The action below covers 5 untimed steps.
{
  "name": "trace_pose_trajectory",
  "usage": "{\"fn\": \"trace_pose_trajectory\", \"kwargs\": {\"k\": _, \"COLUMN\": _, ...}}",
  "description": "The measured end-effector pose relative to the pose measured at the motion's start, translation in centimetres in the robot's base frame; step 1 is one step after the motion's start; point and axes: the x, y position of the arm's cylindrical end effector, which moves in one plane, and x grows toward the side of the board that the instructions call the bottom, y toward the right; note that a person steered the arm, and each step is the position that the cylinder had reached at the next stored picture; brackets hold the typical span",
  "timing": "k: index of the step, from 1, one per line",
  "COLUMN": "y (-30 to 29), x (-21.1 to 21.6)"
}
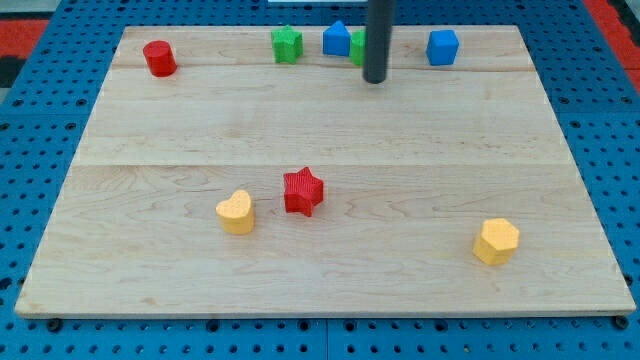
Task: Separate green blocks and the triangle from each other
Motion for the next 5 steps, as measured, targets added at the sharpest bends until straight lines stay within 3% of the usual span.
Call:
{"fn": "trace_pose_trajectory", "kwargs": {"k": 1, "y": 2.3, "x": -2.3}}
{"fn": "trace_pose_trajectory", "kwargs": {"k": 3, "y": 0.7, "x": -6.9}}
{"fn": "trace_pose_trajectory", "kwargs": {"k": 5, "y": -3.6, "x": -5.5}}
